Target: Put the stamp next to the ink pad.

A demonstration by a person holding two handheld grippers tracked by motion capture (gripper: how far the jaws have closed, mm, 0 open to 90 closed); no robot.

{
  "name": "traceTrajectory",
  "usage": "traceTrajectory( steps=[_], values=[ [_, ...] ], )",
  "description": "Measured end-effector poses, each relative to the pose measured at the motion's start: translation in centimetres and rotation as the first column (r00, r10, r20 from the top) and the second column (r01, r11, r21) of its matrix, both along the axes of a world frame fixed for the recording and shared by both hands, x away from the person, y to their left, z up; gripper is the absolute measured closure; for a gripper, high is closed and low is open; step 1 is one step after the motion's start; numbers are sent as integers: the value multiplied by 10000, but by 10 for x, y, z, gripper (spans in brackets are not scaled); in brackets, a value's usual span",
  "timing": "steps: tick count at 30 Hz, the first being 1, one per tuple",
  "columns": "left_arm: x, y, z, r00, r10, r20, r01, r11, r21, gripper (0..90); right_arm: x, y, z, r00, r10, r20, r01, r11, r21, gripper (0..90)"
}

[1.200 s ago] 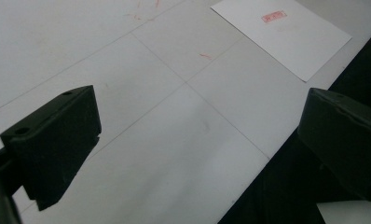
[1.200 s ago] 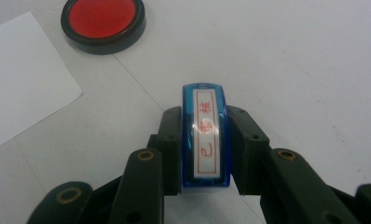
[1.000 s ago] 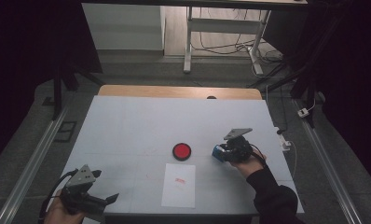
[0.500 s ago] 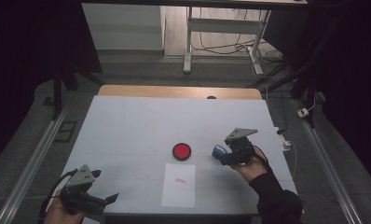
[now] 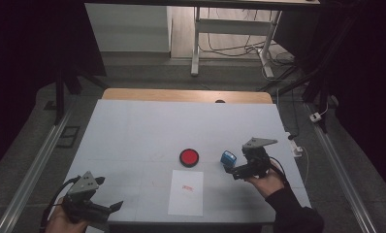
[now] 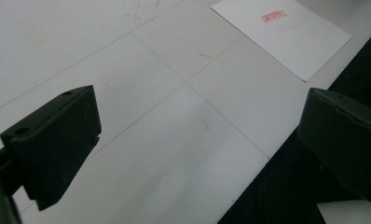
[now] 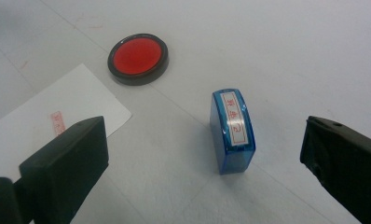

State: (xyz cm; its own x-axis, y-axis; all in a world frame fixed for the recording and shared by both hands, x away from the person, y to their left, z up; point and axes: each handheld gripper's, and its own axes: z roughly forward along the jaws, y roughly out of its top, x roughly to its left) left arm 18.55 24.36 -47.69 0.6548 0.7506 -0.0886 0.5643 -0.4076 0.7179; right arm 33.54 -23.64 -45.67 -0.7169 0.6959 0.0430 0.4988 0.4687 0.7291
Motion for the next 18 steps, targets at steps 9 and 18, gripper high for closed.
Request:
traceTrajectory(
  steps=[9,18],
  values=[
    [1,-1,0,9999,129,-39,-129,9999,43,0,-24,-14,8,9986,-323,409,314,9993,207,0],
    [1,-1,0,9996,282,-47,-281,9995,109,0,-45,-31,9,9974,-561,450,541,9975,457,0]
  ],
)
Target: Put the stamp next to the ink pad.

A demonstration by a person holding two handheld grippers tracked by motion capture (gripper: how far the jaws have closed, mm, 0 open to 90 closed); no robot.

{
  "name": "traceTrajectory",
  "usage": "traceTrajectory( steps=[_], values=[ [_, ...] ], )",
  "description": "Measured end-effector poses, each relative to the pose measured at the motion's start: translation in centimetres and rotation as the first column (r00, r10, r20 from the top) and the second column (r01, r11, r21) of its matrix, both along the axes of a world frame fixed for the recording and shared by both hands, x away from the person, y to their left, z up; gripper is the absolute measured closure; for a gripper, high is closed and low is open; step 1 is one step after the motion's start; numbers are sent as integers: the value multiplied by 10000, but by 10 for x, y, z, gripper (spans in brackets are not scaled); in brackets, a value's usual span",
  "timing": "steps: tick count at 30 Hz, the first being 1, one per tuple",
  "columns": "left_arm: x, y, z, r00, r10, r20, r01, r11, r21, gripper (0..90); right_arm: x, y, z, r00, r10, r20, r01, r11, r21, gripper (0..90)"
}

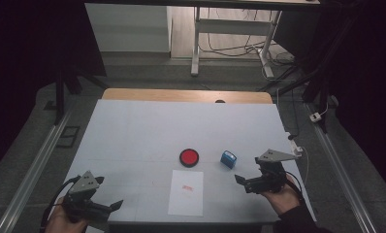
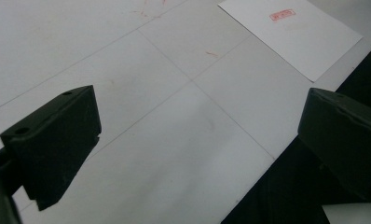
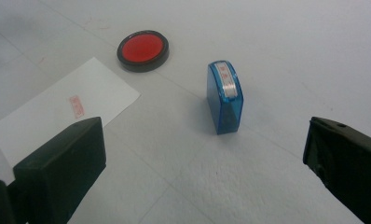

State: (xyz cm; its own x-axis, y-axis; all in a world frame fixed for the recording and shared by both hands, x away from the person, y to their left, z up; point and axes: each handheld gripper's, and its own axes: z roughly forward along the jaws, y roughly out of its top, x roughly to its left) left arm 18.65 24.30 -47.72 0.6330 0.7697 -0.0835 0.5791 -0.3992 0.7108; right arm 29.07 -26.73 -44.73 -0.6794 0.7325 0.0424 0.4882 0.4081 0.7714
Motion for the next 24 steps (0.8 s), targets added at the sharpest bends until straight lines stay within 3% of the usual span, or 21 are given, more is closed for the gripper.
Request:
traceTrajectory(
  steps=[8,14,24],
  values=[
    [0,1,0,9999,137,-27,-137,9999,-10,0,-18,-16,1,9994,-341,33,340,9993,180,0],
    [0,2,0,9995,310,-46,-310,9995,-114,0,-30,-25,0,9985,-523,-183,528,9982,272,0],
    [1,3,0,9989,463,-82,-464,9989,-106,0,-50,-34,-3,9971,-754,-118,753,9971,-74,0]
  ],
)
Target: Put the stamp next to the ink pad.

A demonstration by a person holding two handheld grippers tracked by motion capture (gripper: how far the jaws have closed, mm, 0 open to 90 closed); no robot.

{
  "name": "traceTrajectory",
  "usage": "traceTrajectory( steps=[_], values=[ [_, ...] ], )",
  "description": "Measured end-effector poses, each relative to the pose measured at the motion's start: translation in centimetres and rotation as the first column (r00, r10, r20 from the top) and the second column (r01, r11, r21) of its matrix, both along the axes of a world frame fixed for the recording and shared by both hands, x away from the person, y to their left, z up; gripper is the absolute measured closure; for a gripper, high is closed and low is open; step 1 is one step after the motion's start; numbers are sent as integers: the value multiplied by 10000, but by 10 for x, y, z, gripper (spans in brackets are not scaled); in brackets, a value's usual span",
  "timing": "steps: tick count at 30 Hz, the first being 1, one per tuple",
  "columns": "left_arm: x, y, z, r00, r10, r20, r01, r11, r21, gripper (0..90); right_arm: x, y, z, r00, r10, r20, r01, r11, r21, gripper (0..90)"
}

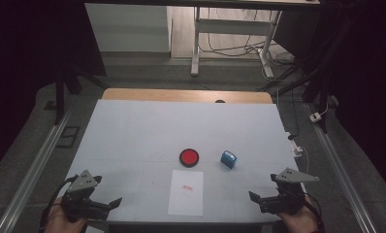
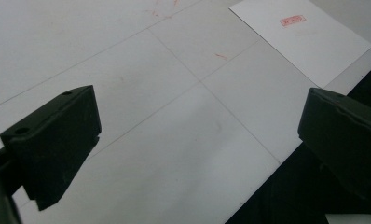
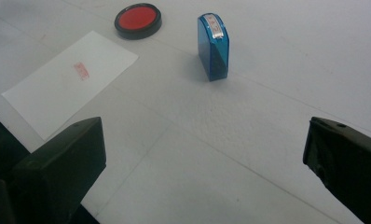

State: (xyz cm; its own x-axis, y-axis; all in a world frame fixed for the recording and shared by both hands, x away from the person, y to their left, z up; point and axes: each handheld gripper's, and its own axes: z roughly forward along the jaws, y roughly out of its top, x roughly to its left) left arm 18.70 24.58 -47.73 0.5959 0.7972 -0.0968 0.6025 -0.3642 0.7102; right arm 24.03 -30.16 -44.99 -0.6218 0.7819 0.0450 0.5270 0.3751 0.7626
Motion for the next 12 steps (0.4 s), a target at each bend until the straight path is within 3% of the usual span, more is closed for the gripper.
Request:
traceTrajectory(
  steps=[5,12],
  values=[
    [0,0,0,10000,49,-50,-49,10000,26,0,-7,-4,-2,9999,-152,-80,150,9996,-256,0],
    [2,0,0,9999,114,-120,-115,9999,-56,0,-6,-7,-2,9994,-322,-113,320,9994,-165,0]
  ],
)
